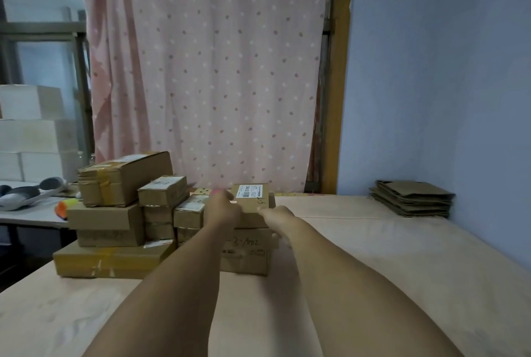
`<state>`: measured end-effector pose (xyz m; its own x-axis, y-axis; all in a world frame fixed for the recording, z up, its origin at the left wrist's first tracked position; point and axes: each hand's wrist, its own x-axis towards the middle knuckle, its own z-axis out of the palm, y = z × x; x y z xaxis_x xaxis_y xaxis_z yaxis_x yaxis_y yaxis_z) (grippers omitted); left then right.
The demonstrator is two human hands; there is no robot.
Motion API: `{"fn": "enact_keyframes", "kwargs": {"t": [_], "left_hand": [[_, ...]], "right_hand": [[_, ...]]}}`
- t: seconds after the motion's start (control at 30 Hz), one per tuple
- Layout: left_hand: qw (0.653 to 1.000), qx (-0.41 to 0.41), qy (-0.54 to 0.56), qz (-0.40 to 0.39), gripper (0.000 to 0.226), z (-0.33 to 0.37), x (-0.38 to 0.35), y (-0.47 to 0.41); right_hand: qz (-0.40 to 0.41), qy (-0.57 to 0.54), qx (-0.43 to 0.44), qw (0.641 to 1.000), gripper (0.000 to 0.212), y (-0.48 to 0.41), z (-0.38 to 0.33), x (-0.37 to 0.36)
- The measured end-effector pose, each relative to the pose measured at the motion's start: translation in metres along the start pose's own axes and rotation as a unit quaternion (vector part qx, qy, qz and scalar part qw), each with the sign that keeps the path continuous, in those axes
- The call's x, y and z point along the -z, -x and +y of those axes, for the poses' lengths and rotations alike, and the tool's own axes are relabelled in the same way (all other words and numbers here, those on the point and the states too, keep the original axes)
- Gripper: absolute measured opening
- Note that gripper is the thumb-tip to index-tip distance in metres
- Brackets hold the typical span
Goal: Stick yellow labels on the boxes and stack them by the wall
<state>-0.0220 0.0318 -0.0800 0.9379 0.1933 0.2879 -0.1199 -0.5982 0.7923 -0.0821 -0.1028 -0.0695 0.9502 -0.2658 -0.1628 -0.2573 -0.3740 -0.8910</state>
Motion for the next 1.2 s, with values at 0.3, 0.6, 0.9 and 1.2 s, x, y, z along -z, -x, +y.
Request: {"fn": "enact_keyframes", "kwargs": {"t": [0.3,0.6,0.9,1.2], "left_hand": [[0.994,0.095,0.049,-0.031,0.042,-0.013,-0.005,-0.019],[0.973,0.114,0.201,-0.024,0.042,-0.016,0.002,-0.024],[0.919,0.099,0.372,-0.09,0.028,-0.002,-0.005,-0.004],[0.914,0.109,0.363,-0.142,0.044,-0.002,-0.008,0.005]], "right_hand": [[0.0,-0.022,0.01,1.0,0.052,-0.031,-0.004,-0.004],[-0.007,-0.121,0.02,0.992,0.037,-0.039,0.0,0.001],[0.127,-0.194,0.054,0.971,0.009,-0.043,0.005,0.032],[0.202,-0.191,0.004,0.961,0.03,-0.034,0.028,0.09]]}}
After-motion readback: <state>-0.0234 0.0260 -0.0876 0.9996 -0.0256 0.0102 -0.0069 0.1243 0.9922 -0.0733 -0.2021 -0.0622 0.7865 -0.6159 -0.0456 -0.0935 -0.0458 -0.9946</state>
